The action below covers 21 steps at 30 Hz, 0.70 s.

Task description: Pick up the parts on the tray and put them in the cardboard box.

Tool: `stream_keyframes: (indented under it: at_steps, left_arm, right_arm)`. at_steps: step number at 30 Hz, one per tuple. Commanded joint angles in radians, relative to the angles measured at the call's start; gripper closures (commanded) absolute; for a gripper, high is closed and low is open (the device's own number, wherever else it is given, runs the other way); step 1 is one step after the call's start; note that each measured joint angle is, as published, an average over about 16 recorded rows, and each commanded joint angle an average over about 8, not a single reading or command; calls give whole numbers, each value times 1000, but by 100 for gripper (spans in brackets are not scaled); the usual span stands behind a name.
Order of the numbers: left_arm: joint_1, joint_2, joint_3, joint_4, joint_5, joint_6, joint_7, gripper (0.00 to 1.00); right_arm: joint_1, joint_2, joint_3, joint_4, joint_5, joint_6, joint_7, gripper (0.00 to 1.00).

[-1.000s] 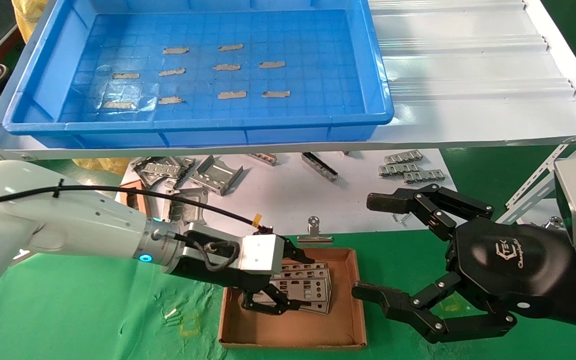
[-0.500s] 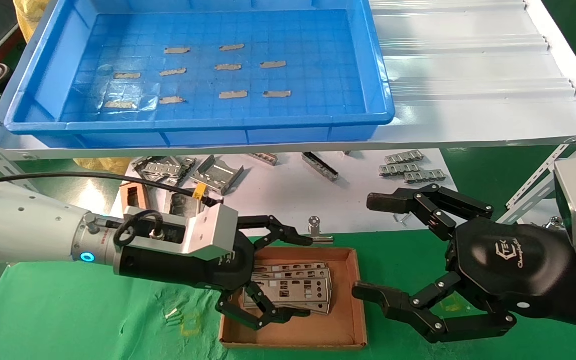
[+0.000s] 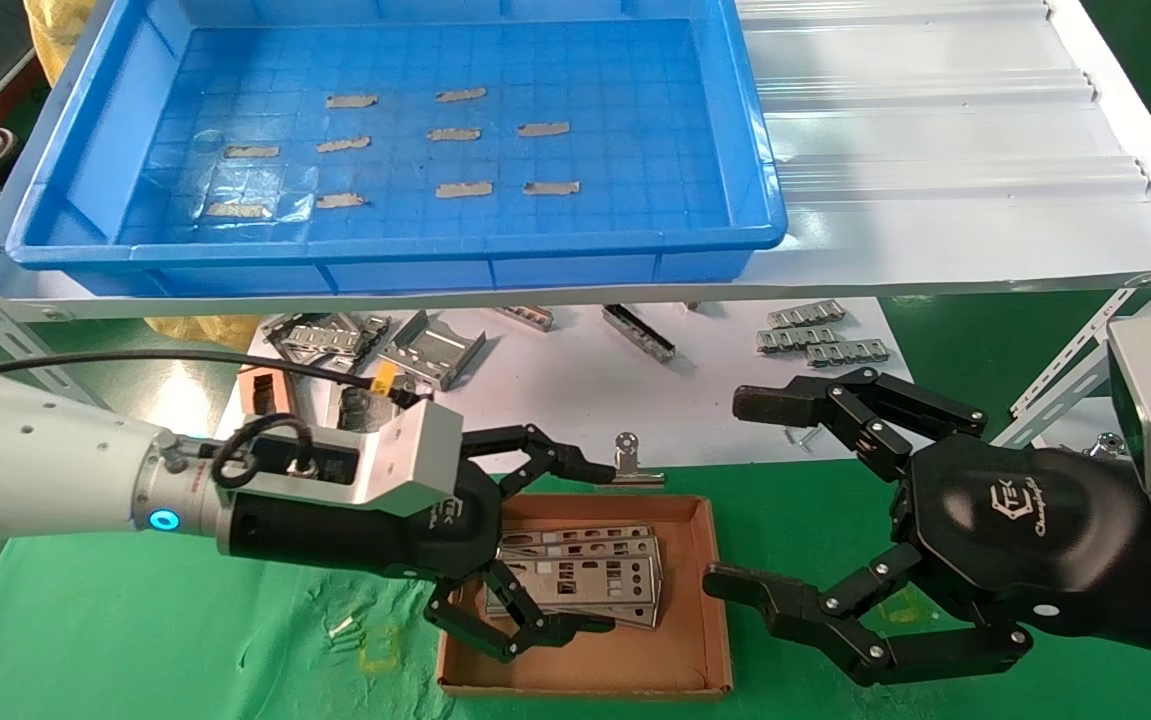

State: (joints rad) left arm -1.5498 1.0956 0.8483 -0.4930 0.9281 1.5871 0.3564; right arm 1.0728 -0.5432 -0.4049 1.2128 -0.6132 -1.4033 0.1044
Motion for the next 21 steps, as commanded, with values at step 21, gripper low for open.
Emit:
stream_keyframes:
  at_steps: [21]
  left_arm:
    - [188, -191, -225, -312, -78, -35, -215, 0]
  right_arm:
    - [0, 0, 0, 0, 0, 0, 0, 0]
